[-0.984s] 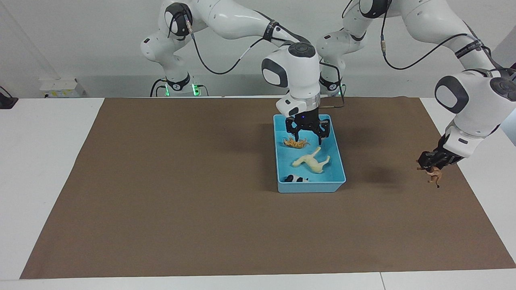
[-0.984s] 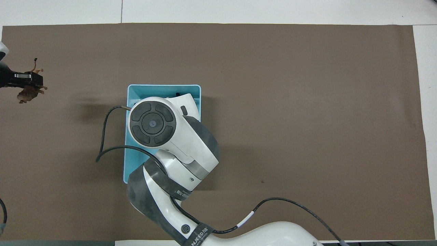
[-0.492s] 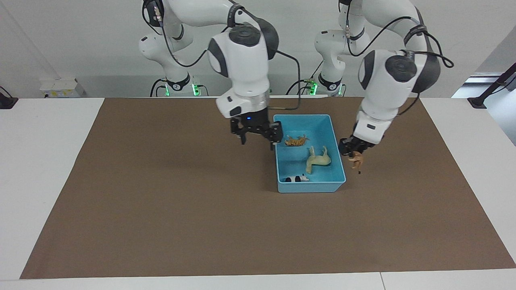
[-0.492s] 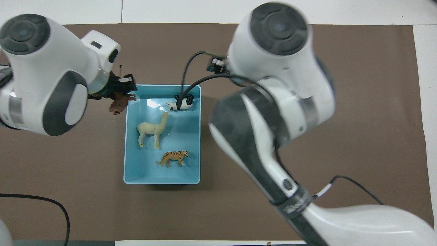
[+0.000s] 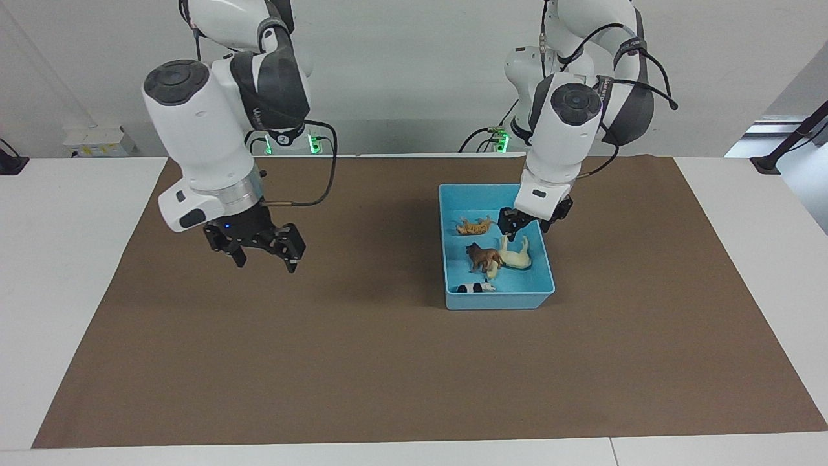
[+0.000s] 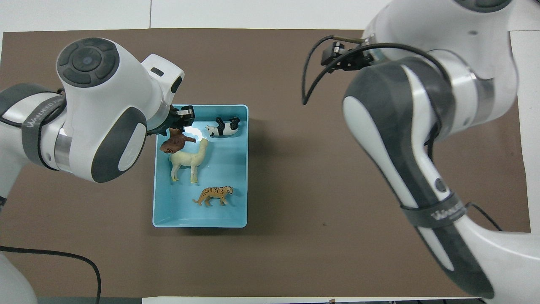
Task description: Put all toys into storage box
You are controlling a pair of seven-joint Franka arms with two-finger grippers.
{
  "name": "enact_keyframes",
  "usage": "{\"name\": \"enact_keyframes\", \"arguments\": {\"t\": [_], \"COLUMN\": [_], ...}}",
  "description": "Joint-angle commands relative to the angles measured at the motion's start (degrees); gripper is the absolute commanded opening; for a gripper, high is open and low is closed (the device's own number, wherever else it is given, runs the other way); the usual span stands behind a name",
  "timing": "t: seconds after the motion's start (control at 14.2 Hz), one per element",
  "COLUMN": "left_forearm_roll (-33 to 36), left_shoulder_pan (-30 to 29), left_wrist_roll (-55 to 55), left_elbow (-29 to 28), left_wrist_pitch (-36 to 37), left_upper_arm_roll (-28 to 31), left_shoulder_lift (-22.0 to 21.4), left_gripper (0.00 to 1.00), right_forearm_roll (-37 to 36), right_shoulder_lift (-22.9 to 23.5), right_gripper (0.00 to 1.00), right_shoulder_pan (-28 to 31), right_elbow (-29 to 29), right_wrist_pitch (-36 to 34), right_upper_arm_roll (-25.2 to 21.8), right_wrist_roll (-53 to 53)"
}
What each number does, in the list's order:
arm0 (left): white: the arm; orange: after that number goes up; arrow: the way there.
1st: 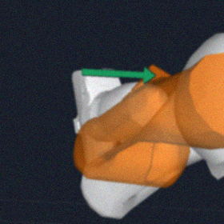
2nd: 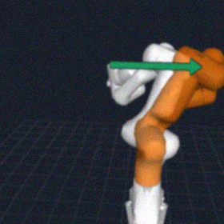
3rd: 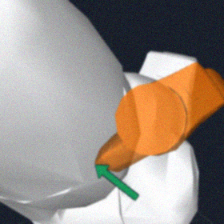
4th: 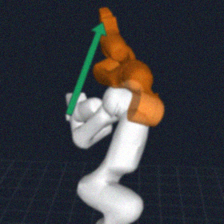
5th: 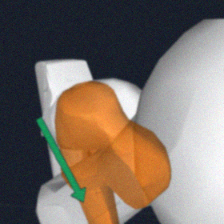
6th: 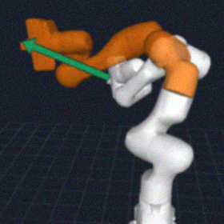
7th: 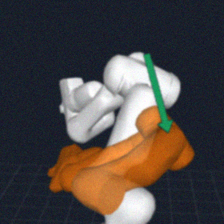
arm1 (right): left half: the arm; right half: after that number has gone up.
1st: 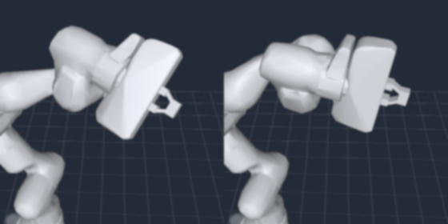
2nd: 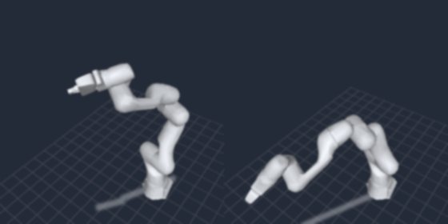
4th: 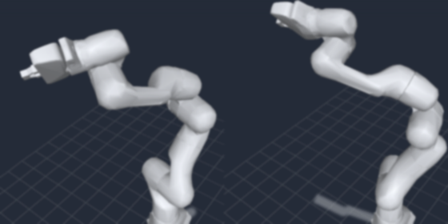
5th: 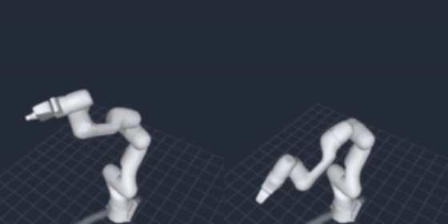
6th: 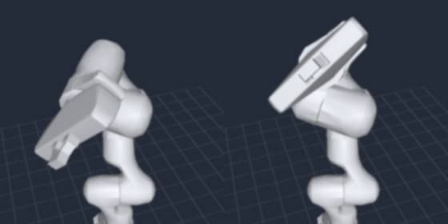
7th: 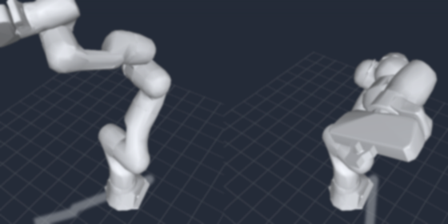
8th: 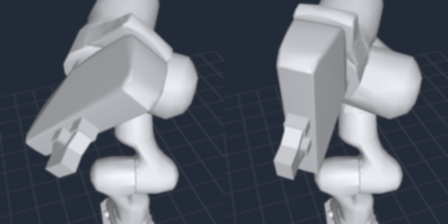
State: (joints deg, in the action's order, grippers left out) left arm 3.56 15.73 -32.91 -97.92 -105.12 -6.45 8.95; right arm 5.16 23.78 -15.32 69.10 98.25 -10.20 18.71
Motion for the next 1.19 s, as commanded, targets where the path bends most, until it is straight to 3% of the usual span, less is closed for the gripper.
{"name": "enact_keyframes", "arguments": {"t": [0.0, 0.35, 0.7, 0.84, 1.12], "left_forearm_roll": [0.3, 0.4, -2.3, -3.1, -3.0], "left_shoulder_pan": [-6.7, -21.5, -23.3, -23.5, -23.5], "left_wrist_roll": [10.0, 30.8, 30.1, 30.0, 30.0], "left_elbow": [0.3, 0.7, 3.4, 3.7, 3.3], "left_wrist_pitch": [1.1, 3.6, 10.3, 11.1, 10.5], "left_upper_arm_roll": [0.6, 0.6, 0.6, 0.6, 0.6], "left_shoulder_lift": [-2.9, -8.2, -9.0, -8.9, -9.0], "left_gripper": [1.0, 1.0, 1.0, 1.0, 1.0], "right_forearm_roll": [-0.8, -0.9, -3.5, -3.6, -4.5], "right_shoulder_lift": [-0.9, -1.8, -4.6, -9.1, -25.0], "right_gripper": [1.0, 1.0, 1.0, 1.0, 1.0], "right_shoulder_pan": [3.7, 7.8, 10.9, 12.1, 13.3], "right_elbow": [1.6, 2.5, 7.1, 10.3, 24.8], "right_wrist_pitch": [-1.0, -3.2, -1.8, -2.6, -2.9], "right_upper_arm_roll": [1.0, 1.0, 0.7, 0.7, 0.6], "right_wrist_roll": [-1.0, -7.3, -22.4, -25.8, -26.9]}}
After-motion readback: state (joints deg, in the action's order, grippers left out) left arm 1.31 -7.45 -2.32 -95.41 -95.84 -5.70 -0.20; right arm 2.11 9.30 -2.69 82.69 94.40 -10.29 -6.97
